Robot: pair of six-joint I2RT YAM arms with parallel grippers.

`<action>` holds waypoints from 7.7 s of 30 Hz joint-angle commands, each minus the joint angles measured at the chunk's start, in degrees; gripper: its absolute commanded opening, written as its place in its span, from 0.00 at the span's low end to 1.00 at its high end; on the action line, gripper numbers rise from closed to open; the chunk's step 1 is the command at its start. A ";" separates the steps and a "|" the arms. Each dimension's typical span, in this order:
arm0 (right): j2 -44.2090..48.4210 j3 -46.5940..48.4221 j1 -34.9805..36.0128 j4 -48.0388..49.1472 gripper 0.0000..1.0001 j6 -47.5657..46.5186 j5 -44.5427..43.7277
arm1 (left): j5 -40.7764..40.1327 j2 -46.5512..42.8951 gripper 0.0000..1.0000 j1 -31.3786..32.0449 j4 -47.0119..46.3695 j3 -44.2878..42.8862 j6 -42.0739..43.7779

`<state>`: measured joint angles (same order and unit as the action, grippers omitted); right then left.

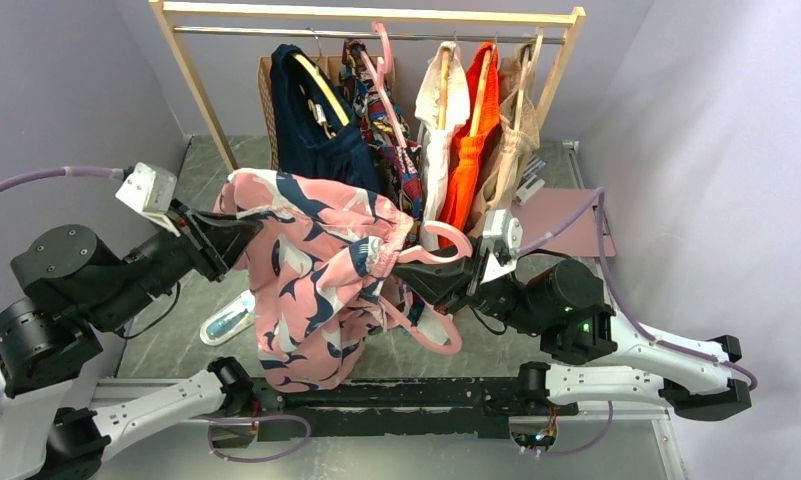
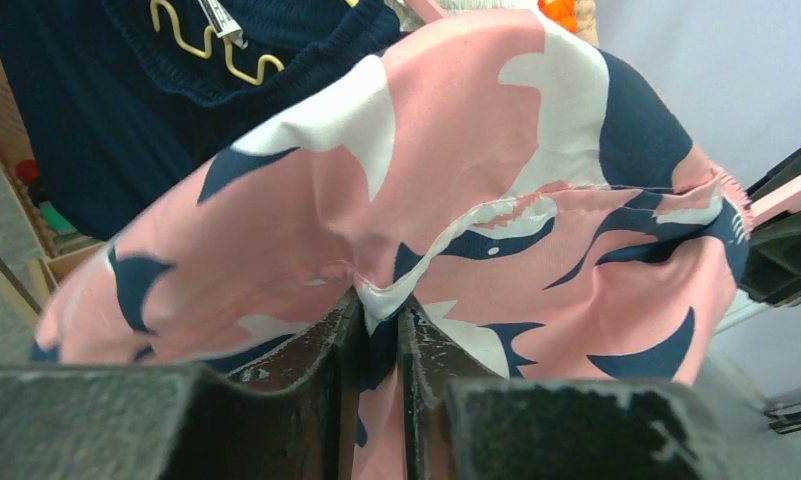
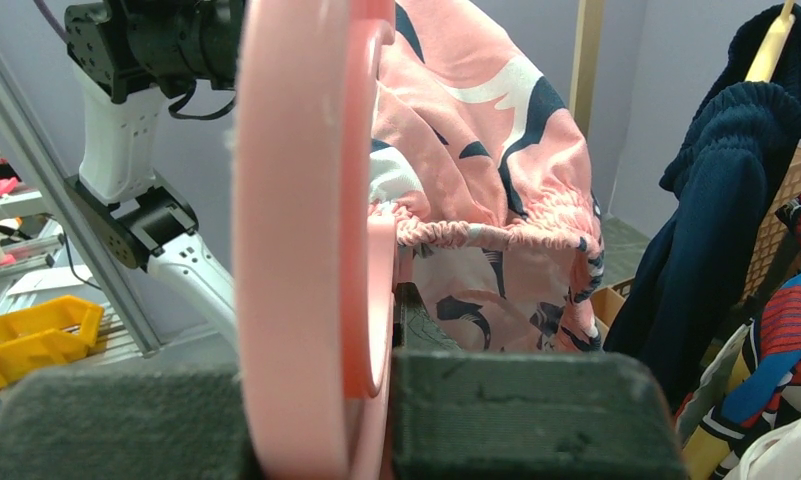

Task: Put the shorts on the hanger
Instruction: Hang the shorts on the hanger.

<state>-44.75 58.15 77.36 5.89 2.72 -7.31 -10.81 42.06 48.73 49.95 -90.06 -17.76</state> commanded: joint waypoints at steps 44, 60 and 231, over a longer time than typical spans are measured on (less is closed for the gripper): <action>-0.13 14.60 0.06 -23.24 0.00 -6.78 0.70 | 14.03 5.38 0.97 0.01 -4.43 -20.04 10.13; 3.29 7.36 0.07 -26.04 0.00 -2.55 8.48 | 48.23 21.19 0.99 0.02 3.10 -17.21 17.68; -28.02 21.49 5.07 -33.63 0.08 36.38 -30.20 | 1.12 -19.06 0.07 7.87 -12.54 10.96 13.65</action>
<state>-71.70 76.53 82.21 -27.49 38.74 -33.52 -8.78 23.59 56.84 41.36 -78.78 -3.38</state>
